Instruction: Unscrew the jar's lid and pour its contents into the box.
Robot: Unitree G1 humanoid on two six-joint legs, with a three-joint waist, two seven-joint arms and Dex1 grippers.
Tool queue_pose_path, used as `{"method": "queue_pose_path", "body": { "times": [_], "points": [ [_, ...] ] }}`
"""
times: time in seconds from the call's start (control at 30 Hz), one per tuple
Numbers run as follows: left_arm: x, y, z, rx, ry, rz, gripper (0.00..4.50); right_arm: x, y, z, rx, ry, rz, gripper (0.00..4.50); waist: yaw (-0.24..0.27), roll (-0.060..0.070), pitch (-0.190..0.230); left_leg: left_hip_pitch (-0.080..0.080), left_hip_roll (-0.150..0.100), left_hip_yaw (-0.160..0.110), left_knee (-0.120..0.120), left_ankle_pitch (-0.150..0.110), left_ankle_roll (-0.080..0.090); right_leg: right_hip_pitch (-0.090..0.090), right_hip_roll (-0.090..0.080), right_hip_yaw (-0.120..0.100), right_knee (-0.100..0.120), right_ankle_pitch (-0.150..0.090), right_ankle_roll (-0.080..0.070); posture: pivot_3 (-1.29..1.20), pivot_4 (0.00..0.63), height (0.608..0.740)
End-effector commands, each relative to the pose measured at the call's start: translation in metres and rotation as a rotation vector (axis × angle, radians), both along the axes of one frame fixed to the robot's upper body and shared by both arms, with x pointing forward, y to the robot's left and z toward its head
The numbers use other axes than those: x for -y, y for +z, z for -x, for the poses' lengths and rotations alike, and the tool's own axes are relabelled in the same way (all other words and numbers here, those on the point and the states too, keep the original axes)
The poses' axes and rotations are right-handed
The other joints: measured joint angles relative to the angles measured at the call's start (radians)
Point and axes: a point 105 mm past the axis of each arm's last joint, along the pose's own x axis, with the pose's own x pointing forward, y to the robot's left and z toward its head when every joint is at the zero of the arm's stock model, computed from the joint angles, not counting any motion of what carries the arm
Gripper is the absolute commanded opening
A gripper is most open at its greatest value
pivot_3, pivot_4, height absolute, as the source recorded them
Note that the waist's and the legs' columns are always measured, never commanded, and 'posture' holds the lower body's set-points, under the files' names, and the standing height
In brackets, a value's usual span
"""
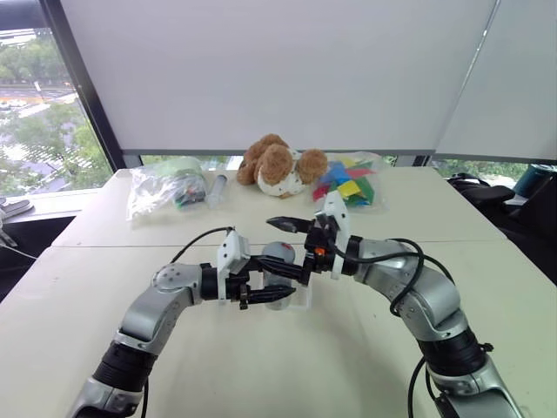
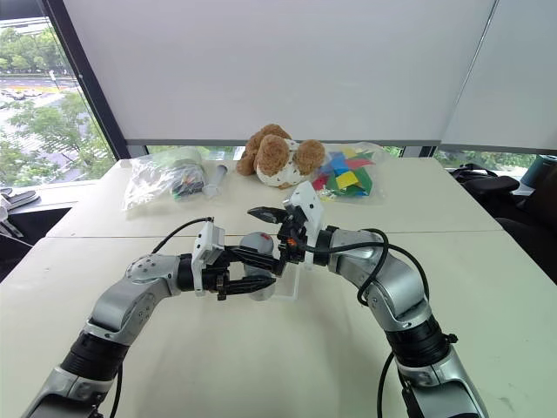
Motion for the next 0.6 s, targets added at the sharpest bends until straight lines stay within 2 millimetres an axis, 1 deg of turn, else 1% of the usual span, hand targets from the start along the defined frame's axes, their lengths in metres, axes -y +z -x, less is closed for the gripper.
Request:
{"method": "queue_pose_path", "body": {
  "times": [0.03,0.17,0.3,0.6],
  "points": [
    [0.005,0.019,0.007,0.077,-0.053,0.026,2.33,0.005,0.008,-0.004,0.037,-0.005,0.003,4.38,0.000,0.000,0.000,0.000,0.000,0.000,0.000,0.000,0.000,0.000,0.000,0.000,0.000,0.000,0.000,0.00,0.150,0.740],
    [0.005,0.021,0.008,0.086,-0.067,0.033,2.33,0.011,0.003,-0.003,0.014,0.025,0.026,4.38,0.000,0.000,0.000,0.000,0.000,0.000,0.000,0.000,0.000,0.000,0.000,0.000,0.000,0.000,0.000,0.00,0.150,0.740],
    [0.004,0.022,0.009,0.085,-0.073,0.033,2.33,0.022,0.001,-0.006,-0.007,0.030,0.040,4.38,0.001,0.000,0.000,0.000,0.000,0.000,0.000,0.000,0.000,0.000,0.000,0.000,0.000,0.000,0.000,0.00,0.150,0.740],
    [0.001,0.020,0.009,0.084,-0.073,0.022,2.33,0.039,0.006,-0.007,-0.045,0.025,0.012,4.38,0.001,0.000,0.000,0.000,0.000,0.000,0.000,0.000,0.000,0.000,0.000,0.000,0.000,0.000,0.000,0.00,0.150,0.740]
  ]
}}
